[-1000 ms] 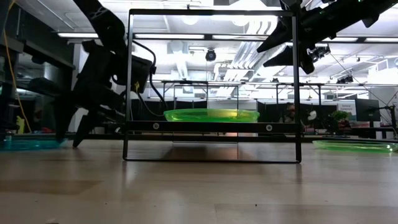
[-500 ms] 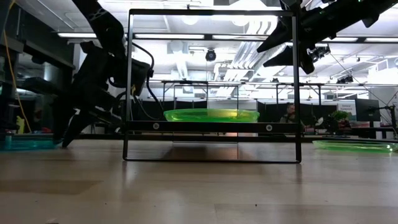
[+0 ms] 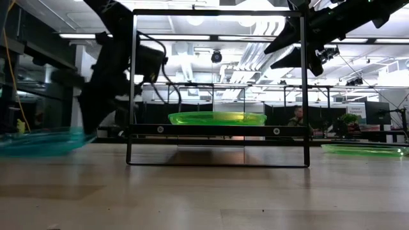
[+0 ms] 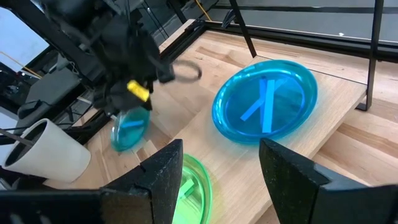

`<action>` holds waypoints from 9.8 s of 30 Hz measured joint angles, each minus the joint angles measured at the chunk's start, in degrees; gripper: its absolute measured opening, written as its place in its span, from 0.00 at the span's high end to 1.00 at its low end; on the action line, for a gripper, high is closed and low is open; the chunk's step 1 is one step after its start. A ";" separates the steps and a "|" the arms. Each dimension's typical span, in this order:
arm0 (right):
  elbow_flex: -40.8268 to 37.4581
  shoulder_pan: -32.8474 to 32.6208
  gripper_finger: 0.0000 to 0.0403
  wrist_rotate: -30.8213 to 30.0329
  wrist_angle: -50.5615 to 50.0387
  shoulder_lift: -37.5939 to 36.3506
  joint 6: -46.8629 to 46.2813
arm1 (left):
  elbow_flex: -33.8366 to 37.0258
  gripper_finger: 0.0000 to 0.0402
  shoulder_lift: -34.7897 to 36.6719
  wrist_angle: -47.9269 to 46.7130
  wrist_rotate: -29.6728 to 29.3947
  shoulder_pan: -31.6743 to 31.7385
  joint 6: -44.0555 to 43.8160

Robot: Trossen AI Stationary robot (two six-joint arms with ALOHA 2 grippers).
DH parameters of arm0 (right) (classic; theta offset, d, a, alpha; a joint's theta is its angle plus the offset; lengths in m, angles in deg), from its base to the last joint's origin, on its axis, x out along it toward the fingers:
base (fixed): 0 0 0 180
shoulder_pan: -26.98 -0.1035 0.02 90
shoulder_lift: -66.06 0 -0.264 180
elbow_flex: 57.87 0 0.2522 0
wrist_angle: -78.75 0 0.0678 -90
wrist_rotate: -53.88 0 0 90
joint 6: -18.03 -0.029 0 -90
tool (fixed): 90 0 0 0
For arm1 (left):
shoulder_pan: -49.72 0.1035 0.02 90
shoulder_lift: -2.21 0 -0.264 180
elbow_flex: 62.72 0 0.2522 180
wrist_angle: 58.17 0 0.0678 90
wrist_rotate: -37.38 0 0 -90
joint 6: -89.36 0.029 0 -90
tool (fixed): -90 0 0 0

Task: Place and stack plates onto a shelf
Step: Stack the blue plate on top of the blue plate on the shelf, then stack the green plate on top of the green plate on the shelf

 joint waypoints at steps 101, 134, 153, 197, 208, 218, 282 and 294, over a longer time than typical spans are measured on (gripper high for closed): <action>-0.01 0.16 0.51 -4.11 -4.30 0.00 -0.17 | 15.45 0.61 5.47 84.85 -19.35 -4.41 -89.95; -0.01 0.17 0.51 -3.65 -4.00 0.00 -4.67 | 17.43 0.61 38.26 82.04 -4.52 -0.38 -63.29; -0.01 -0.91 0.51 6.65 -15.16 -0.04 -20.57 | 27.38 0.61 44.00 91.08 -4.72 -0.38 -73.76; 13.93 -8.95 0.51 3.21 -60.70 41.79 -9.88 | 27.38 0.61 44.00 91.14 -8.08 -0.38 -73.91; 12.86 -8.71 0.85 -2.52 -61.75 42.27 -7.64 | 27.38 0.61 44.00 91.14 -8.26 -0.38 -73.89; 9.06 -7.89 0.98 0.04 -60.56 42.18 -8.94 | 27.38 0.61 44.00 91.14 -8.26 -0.38 -73.87; 10.32 -8.28 0.93 0.58 -55.37 39.90 -5.95 | 27.38 0.61 44.00 91.19 -11.21 -0.38 -75.33; 13.55 -9.84 1.00 -0.90 -62.08 37.47 -4.42 | 27.38 0.61 44.00 91.19 -11.21 -0.38 -75.16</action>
